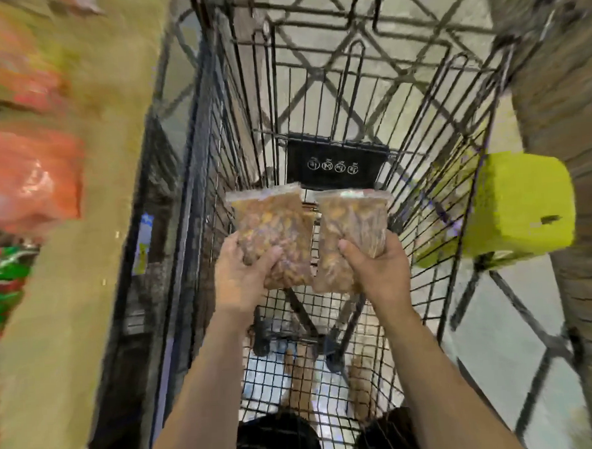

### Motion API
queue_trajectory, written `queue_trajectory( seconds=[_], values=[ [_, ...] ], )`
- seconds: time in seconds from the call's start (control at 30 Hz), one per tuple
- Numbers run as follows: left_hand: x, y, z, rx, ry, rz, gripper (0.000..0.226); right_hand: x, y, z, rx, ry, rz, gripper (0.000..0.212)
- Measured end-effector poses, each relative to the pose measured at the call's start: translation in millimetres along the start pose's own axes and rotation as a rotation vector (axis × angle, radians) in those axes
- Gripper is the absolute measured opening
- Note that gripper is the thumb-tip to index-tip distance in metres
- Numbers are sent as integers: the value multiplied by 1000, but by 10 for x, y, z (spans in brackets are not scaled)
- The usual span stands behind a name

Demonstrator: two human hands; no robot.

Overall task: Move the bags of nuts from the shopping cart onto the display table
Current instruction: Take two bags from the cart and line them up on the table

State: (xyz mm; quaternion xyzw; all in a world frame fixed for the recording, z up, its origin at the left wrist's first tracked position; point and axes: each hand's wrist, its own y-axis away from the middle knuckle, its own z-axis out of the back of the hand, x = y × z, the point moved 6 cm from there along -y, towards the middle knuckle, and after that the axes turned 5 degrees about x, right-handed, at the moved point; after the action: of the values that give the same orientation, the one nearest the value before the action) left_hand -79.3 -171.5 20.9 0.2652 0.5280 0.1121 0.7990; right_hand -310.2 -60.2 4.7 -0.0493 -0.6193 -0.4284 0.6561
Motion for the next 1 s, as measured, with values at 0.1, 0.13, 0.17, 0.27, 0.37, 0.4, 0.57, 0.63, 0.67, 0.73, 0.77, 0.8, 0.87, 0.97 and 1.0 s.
queue_trajectory(
  seconds=[0.1,0.13,0.17,0.27,0.37,0.4,0.57,0.63,0.67,0.73,0.77,0.8,0.87,0.97,1.0],
  values=[
    [-232,390,159,-38,66,-32,58,312,250,66,60,7,41,44],
    [-337,532,214,-60,72,-54,61,404,327,96,87,19,56,42],
    [-439,672,272,-87,79,-91,59,512,406,122,116,21,75,40],
    [-640,1073,433,-155,123,-184,50,793,632,204,204,27,127,37],
    [-780,1536,538,-199,167,-248,41,1098,893,320,286,40,206,39],
    [-810,1690,571,-224,184,-267,39,1180,970,360,310,42,224,41],
    [-875,2470,766,-351,315,-354,91,1571,1383,447,444,64,358,52],
    [-802,2717,884,-408,365,-377,110,1690,1566,438,496,80,410,48],
    [-841,2921,927,-437,387,-395,110,1739,1663,428,520,82,433,47],
    [-883,3280,1026,-497,407,-432,93,1816,1860,391,563,96,470,51],
    [-874,3441,1083,-528,414,-431,77,1859,1985,368,589,102,481,52],
    [-844,3569,1151,-555,412,-431,64,1888,2092,328,620,107,486,50],
    [-774,3791,1307,-635,398,-416,55,1955,2308,227,666,115,492,42],
    [-662,4103,1521,-707,429,-436,56,2063,2655,65,716,133,546,34],
    [-628,4215,1585,-738,440,-444,56,2079,2750,1,741,134,556,35]
  ],
)
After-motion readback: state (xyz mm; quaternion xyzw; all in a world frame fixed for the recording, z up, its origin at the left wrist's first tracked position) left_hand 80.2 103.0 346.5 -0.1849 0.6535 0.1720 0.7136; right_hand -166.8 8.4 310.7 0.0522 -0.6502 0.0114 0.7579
